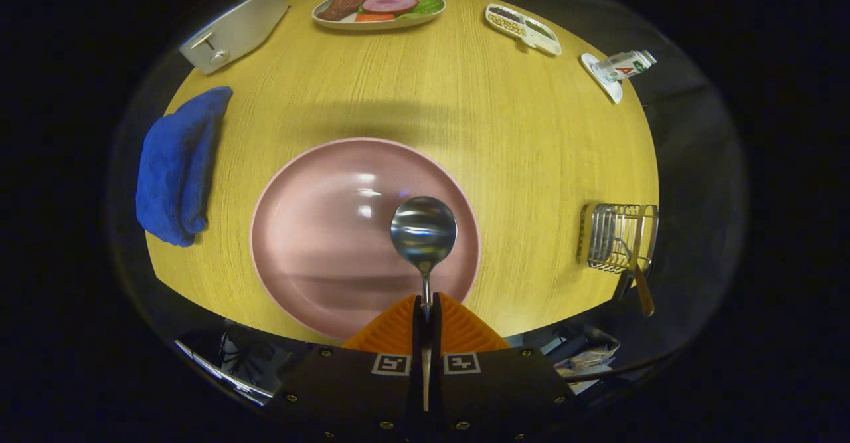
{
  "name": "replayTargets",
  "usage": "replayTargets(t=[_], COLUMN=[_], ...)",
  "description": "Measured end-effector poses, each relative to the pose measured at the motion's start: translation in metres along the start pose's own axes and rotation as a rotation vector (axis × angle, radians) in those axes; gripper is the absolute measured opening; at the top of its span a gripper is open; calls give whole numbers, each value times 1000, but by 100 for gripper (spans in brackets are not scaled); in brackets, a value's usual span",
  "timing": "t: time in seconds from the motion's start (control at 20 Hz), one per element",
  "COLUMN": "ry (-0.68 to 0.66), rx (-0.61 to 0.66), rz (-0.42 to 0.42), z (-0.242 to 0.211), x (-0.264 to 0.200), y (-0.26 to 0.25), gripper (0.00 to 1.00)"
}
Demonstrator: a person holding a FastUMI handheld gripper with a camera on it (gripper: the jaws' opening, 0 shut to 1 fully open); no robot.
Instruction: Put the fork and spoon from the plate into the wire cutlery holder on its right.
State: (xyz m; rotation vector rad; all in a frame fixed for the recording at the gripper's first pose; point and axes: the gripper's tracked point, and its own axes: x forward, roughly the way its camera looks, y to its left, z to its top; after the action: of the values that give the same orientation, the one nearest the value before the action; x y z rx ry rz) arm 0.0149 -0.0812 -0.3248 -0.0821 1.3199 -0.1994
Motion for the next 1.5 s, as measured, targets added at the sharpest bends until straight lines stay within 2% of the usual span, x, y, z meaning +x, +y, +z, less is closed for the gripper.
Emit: replayTargets(t=[0.4, 0.9, 1.15, 1.5], ry=[22, 68, 121, 191], rx=[79, 205, 255, 277], rz=[-145, -221, -231, -173], z=[0, -4, -12, -18], x=[-39, -55, -46, -16], y=[-83, -169, -209, -236], gripper=[4, 4, 4, 4])
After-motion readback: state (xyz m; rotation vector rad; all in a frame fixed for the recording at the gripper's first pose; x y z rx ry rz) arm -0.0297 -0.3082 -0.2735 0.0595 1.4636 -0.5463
